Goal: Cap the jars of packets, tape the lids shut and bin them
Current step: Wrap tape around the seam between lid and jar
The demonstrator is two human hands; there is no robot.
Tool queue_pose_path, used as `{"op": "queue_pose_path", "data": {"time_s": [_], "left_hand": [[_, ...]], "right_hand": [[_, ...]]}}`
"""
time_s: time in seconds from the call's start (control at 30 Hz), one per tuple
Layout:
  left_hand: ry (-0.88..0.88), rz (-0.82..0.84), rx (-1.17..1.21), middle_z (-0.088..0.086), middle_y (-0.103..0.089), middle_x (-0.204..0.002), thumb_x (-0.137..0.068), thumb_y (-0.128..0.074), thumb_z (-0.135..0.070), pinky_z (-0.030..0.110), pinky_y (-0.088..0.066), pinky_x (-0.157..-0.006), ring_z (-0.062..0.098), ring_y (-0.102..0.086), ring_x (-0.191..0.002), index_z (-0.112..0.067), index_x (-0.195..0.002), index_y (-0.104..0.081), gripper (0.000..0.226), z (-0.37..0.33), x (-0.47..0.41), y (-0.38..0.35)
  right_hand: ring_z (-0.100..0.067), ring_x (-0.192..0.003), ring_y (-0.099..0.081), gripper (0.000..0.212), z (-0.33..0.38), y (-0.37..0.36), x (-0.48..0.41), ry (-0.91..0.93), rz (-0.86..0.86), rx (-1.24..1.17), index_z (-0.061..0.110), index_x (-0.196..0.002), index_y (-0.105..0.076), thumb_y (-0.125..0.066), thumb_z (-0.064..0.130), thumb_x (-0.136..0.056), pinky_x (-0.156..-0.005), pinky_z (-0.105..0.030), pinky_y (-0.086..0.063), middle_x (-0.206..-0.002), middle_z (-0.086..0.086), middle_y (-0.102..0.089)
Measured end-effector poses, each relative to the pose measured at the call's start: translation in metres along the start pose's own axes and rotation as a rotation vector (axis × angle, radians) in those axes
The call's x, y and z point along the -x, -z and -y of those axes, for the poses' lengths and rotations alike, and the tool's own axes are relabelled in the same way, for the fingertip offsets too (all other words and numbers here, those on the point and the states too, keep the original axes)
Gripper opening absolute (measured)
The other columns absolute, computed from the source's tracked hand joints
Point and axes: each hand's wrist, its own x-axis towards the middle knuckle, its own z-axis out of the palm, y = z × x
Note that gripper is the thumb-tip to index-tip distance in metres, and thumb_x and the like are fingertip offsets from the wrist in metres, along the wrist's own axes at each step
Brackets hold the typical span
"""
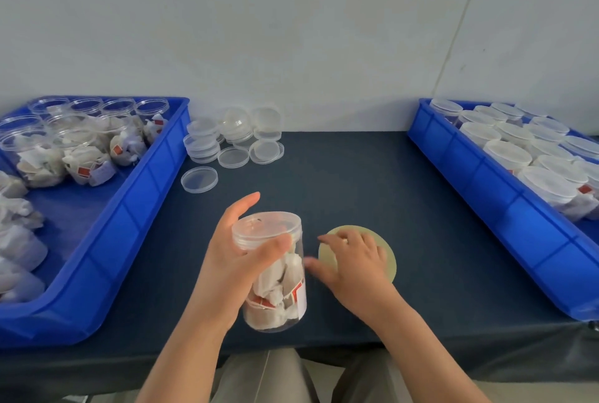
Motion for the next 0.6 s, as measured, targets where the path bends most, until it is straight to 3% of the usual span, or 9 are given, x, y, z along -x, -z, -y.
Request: {"op": "queue_pose_path", "data": {"time_s": [0.07,0.13,0.23,0.3,0.4,0.47,0.53,0.6], "left_hand": [[-0.015,0.013,0.004,-0.031,-0.064,-0.13,-0.059,-0.084,-0.073,0.025,-0.059,-0.086,-0.006,-0.065,-0.118,-0.062,-0.139,-0.052,0.086,0.001,0.002,-0.003],[-0.034,0.032,0.021,-0.027,-0.067,-0.13,-0.061,-0.084,-0.078,0.021,-0.06,-0.085,-0.002,-0.066,-0.119,-0.058,-0.142,-0.052,0.09,0.002,0.006,-0.007],[-0.054,0.044,0.067,-0.017,-0.071,-0.131,-0.06,-0.083,-0.085,0.028,-0.062,-0.09,0.008,-0.069,-0.121,-0.054,-0.143,-0.052,0.094,0.002,0.008,-0.013],[-0.058,0.05,0.076,-0.015,-0.071,-0.131,-0.061,-0.081,-0.087,0.037,-0.061,-0.095,0.012,-0.07,-0.122,-0.054,-0.142,-0.053,0.092,0.001,0.009,-0.016],[-0.054,0.064,0.041,-0.02,-0.069,-0.132,-0.058,-0.077,-0.091,0.037,-0.061,-0.098,0.007,-0.067,-0.124,-0.057,-0.141,-0.053,0.094,0.003,0.008,-0.018],[-0.042,0.084,0.043,-0.022,-0.067,-0.132,-0.057,-0.077,-0.092,0.037,-0.06,-0.1,0.005,-0.066,-0.125,-0.057,-0.142,-0.053,0.095,0.005,0.008,-0.019],[-0.041,0.101,0.07,-0.021,-0.067,-0.133,-0.057,-0.077,-0.092,0.037,-0.058,-0.101,0.006,-0.066,-0.125,-0.056,-0.143,-0.052,0.095,0.005,0.008,-0.019],[-0.054,0.102,0.065,-0.021,-0.066,-0.134,-0.062,-0.074,-0.091,0.036,-0.058,-0.101,0.006,-0.066,-0.125,-0.056,-0.143,-0.052,0.091,0.004,0.008,-0.022]], "right_hand": [[-0.001,-0.138,-0.044,0.083,0.014,0.014,0.011,0.091,-0.14,-0.411,0.045,-0.145,-0.053,-0.023,0.095,-0.085,-0.118,-0.031,-0.038,-0.142,0.027,-0.051],[0.005,-0.128,-0.055,0.082,0.03,0.021,0.023,0.21,-0.084,-0.803,0.045,-0.144,-0.052,-0.032,0.097,-0.084,-0.104,-0.018,-0.047,-0.131,0.033,-0.06],[-0.005,-0.126,-0.064,0.057,0.048,0.018,0.031,0.221,-0.024,-1.089,0.033,-0.147,-0.051,-0.051,0.067,-0.102,-0.096,-0.017,-0.053,-0.13,0.019,-0.069],[-0.008,-0.125,-0.066,0.045,0.055,0.015,0.033,0.19,-0.055,-1.183,0.032,-0.147,-0.053,-0.049,0.052,-0.107,-0.096,-0.017,-0.053,-0.131,0.013,-0.07],[-0.013,-0.133,-0.062,0.048,0.053,0.007,0.037,0.167,-0.034,-1.275,0.038,-0.15,-0.052,-0.046,0.058,-0.107,-0.106,-0.025,-0.052,-0.139,0.009,-0.067],[-0.02,-0.136,-0.061,0.047,0.052,0.005,0.038,0.151,0.006,-1.305,0.039,-0.151,-0.05,-0.043,0.059,-0.109,-0.112,-0.039,-0.053,-0.142,0.003,-0.066],[-0.027,-0.136,-0.061,0.042,0.048,0.005,0.035,0.112,0.028,-1.337,0.037,-0.151,-0.051,-0.035,0.051,-0.114,-0.116,-0.054,-0.047,-0.143,-0.003,-0.066],[-0.03,-0.135,-0.062,0.04,0.044,0.005,0.031,0.078,0.025,-1.358,0.034,-0.15,-0.053,-0.03,0.043,-0.118,-0.118,-0.059,-0.043,-0.142,-0.007,-0.066]]}}
